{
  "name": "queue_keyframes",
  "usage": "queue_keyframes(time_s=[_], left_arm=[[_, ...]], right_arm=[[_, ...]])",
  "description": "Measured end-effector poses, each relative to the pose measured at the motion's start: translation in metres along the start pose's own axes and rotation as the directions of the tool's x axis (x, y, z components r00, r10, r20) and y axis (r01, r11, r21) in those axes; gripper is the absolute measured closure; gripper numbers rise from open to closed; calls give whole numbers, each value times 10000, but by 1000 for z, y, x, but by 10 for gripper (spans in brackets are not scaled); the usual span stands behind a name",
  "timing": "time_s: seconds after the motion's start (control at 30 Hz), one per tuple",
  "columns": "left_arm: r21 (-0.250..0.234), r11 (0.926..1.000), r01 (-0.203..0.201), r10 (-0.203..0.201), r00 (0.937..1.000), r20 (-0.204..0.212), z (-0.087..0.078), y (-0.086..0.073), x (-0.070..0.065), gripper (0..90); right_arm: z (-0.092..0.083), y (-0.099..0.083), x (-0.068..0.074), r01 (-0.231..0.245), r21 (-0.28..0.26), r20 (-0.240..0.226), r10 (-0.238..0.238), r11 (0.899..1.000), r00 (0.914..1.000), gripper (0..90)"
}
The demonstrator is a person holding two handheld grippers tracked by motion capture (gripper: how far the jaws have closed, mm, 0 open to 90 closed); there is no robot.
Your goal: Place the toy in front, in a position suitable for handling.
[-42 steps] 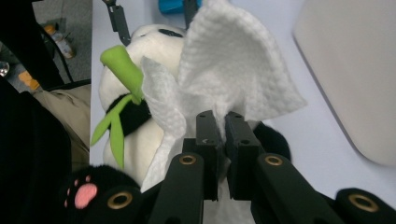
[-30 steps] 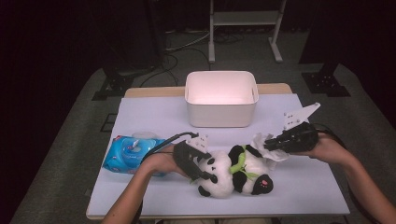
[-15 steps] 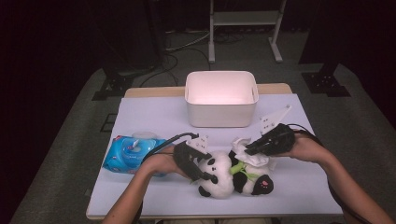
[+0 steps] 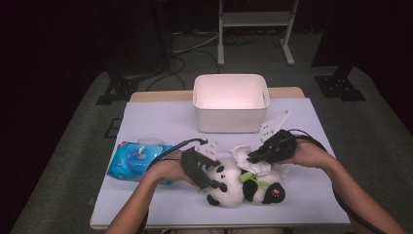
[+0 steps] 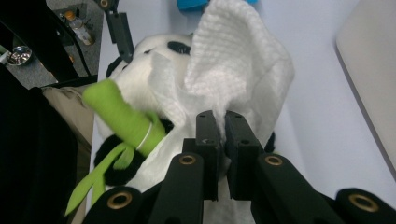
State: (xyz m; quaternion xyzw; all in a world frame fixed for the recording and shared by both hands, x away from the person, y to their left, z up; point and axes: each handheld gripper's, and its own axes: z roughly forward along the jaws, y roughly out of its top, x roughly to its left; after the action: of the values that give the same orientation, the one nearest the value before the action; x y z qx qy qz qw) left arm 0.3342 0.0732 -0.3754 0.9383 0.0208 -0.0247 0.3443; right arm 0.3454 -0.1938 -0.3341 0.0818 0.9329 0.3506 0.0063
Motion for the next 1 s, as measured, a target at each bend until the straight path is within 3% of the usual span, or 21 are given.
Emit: queue_keyframes(time_s=[0.17, 0.23, 0.47, 0.6, 0.67, 0.7, 0.83, 1.0], left_arm=[[-34, 9999, 134, -134, 9999, -109, -2, -3, -1, 232], [-55, 9999, 123, -123, 9999, -31, -3, -4, -3, 184], [107, 9997, 224, -224, 9997, -37, -6, -8, -6, 165], [-18, 9994, 342, -342, 9993, -140, -3, -14, -8, 167], [-81, 9994, 339, -340, 9991, -233, -3, -14, -7, 237], [-281, 9979, 576, -583, 9980, -261, -2, -16, -6, 256], [-291, 9970, 724, -730, 9971, -224, 1, -14, -4, 272], [-88, 9978, 663, -665, 9973, -309, 2, -10, -4, 278]], right_arm=[[-5, -19, 8, -161, 180, 56, 160, 9997, 9999, 842], [-9, -32, 11, -409, -52, 29, 410, 9991, 9992, 843], [-19, -54, 21, -685, -277, 121, 688, 9973, 9976, 842], [-23, -63, 24, -831, -146, 210, 834, 9964, 9963, 842], [-24, -67, 26, -804, -31, 218, 804, 9968, 9965, 842], [-24, -69, 28, -809, -2, 190, 809, 9967, 9965, 842], [-24, -70, 34, -783, -107, -42, 783, 9969, 9969, 842], [-18, -62, 36, -525, -106, -198, 523, 9986, 9984, 842]])
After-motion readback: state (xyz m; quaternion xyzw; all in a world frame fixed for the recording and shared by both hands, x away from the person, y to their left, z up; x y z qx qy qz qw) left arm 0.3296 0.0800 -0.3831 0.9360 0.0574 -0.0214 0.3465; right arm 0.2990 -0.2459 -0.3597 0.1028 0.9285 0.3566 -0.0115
